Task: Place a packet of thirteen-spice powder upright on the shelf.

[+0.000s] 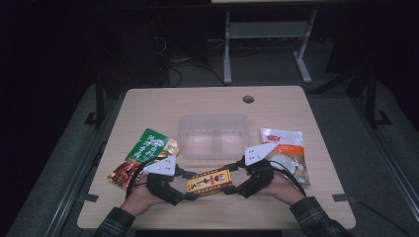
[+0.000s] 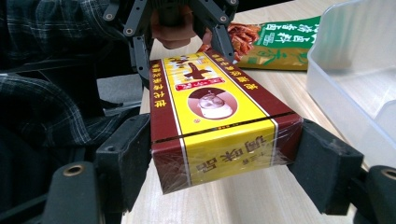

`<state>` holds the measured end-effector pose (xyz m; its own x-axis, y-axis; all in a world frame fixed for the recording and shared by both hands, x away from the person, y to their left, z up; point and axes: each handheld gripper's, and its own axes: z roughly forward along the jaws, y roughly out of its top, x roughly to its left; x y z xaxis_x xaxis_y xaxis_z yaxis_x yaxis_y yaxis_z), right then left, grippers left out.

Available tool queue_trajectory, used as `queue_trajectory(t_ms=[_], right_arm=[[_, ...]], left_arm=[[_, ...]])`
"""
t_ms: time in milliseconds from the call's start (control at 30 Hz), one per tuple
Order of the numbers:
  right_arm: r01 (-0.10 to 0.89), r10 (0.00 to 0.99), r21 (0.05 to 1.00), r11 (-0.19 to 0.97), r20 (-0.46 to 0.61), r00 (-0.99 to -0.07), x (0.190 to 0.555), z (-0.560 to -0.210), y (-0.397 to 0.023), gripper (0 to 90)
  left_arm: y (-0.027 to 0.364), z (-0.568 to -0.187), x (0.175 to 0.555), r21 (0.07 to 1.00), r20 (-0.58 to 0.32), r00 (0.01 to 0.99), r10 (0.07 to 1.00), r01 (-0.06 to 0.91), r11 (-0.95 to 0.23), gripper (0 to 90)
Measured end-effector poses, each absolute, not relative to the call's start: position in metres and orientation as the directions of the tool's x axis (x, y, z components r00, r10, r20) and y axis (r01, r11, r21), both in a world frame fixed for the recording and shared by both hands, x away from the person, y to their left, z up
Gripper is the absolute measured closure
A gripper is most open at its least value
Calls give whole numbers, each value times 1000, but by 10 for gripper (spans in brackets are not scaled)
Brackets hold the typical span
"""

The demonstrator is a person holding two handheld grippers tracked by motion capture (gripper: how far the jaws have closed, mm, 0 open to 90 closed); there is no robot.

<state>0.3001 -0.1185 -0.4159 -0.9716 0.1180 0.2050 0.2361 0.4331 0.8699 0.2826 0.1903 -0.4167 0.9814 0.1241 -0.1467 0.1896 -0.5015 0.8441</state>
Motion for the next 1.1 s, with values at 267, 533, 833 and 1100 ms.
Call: queue_trajectory(t_ms=[267,533,833,1100], right_arm=[[229,118,878,421,198,-973,298,-412,-120,263],[230,131,894,385,194,-972,296,-406,-120,268],[215,130,910,355,180,-975,296,-398,-118,275],[191,117,924,331,161,-980,295,-389,-109,282]], left_arm=[[191,-422,284,855,-181,977,114,214,-473,318],[190,-424,286,853,-202,973,109,230,-469,318],[181,-428,285,828,-189,977,103,215,-517,318],[170,-435,283,805,-182,978,106,210,-554,318]])
